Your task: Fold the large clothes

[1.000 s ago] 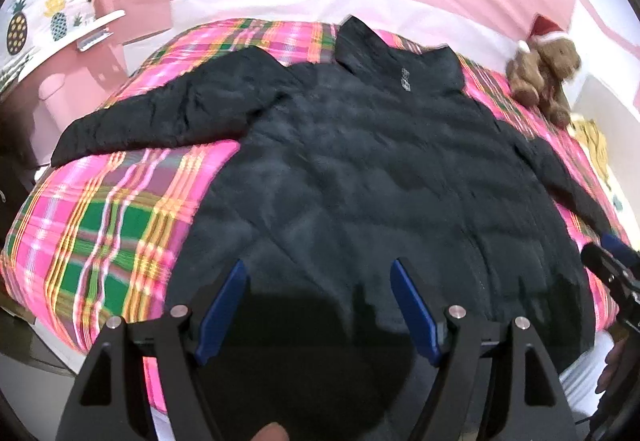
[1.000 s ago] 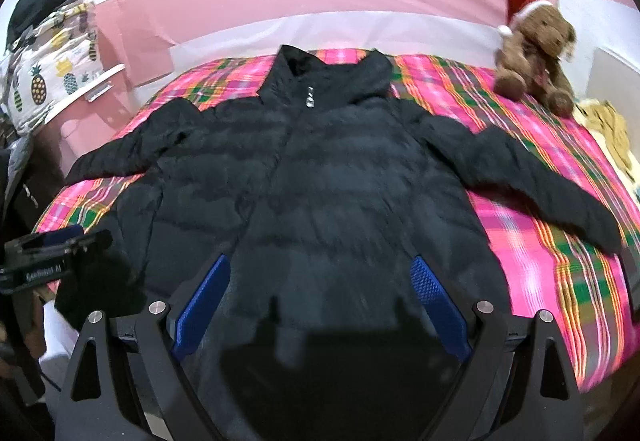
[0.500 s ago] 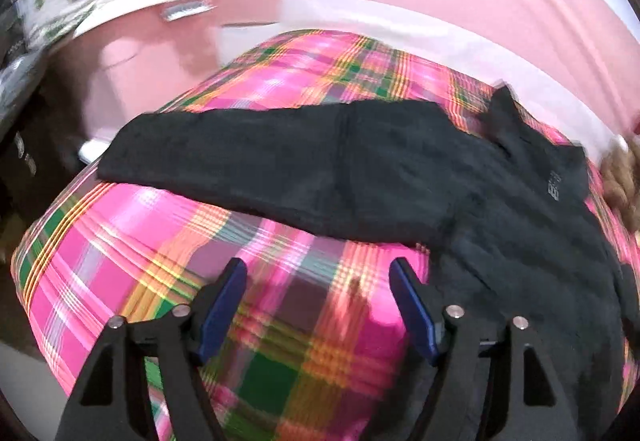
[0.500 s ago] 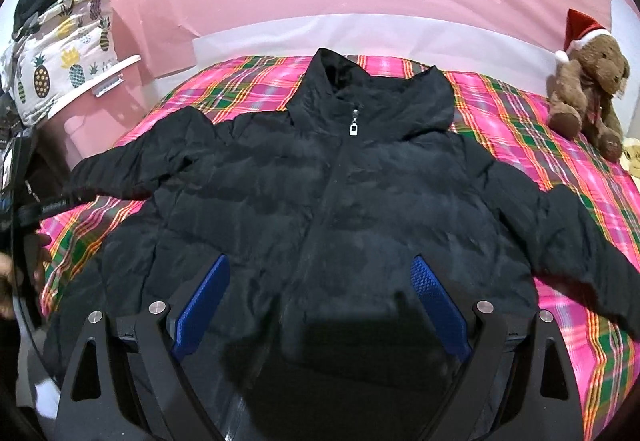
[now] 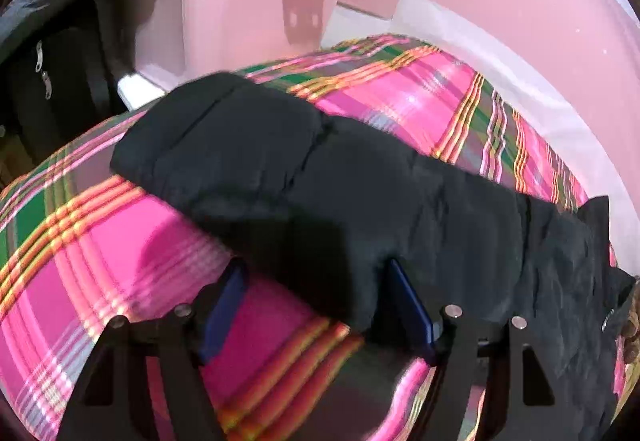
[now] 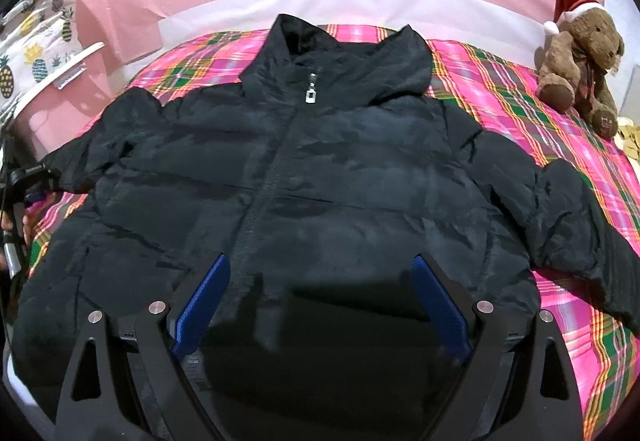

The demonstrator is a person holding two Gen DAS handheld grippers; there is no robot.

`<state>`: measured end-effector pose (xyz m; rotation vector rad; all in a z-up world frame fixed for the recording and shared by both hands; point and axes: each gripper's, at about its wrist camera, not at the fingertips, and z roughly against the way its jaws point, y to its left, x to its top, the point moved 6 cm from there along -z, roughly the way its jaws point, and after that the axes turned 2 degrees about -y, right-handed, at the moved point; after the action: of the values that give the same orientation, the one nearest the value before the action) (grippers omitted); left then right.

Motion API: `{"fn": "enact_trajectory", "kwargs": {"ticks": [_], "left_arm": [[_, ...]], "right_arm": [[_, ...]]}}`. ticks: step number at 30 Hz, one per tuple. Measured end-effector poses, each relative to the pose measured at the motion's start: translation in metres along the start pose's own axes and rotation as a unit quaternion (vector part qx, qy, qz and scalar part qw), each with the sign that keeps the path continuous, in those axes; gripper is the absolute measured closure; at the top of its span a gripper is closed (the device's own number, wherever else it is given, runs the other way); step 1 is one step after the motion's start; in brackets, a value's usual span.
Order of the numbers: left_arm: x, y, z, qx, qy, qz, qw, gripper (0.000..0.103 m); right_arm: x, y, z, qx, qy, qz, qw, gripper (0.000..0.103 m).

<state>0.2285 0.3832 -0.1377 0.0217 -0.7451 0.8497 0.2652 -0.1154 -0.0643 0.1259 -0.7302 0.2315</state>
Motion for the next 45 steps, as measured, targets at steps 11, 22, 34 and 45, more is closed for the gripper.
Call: {"fn": "enact_trajectory", "kwargs": {"ticks": [11, 22, 34, 45], "left_arm": [[0.027, -0.031, 0.019, -0.036, -0.038, -0.040, 0.9978, 0.088], [0.048, -0.143, 0.167, -0.178, -0.107, -0.127, 0.9699, 0.089], [-0.051, -0.314, 0.194, -0.309, -0.036, -0.254, 0.9156, 0.088], [-0.168, -0.386, 0.140, -0.390, 0.105, -0.272, 0.8735, 0.045]], "right_arm": [[-0.016, -0.020, -0.002, -0.006, 0.017, -0.012, 1.000, 0.011], [-0.026, -0.046, 0.031, -0.003, -0.008, -0.040, 0.999, 0.011], [-0.041, -0.100, 0.065, -0.018, -0.034, -0.087, 0.995, 0.011], [-0.053, -0.130, 0.062, -0.045, -0.027, -0.101, 0.994, 0.011]]}}
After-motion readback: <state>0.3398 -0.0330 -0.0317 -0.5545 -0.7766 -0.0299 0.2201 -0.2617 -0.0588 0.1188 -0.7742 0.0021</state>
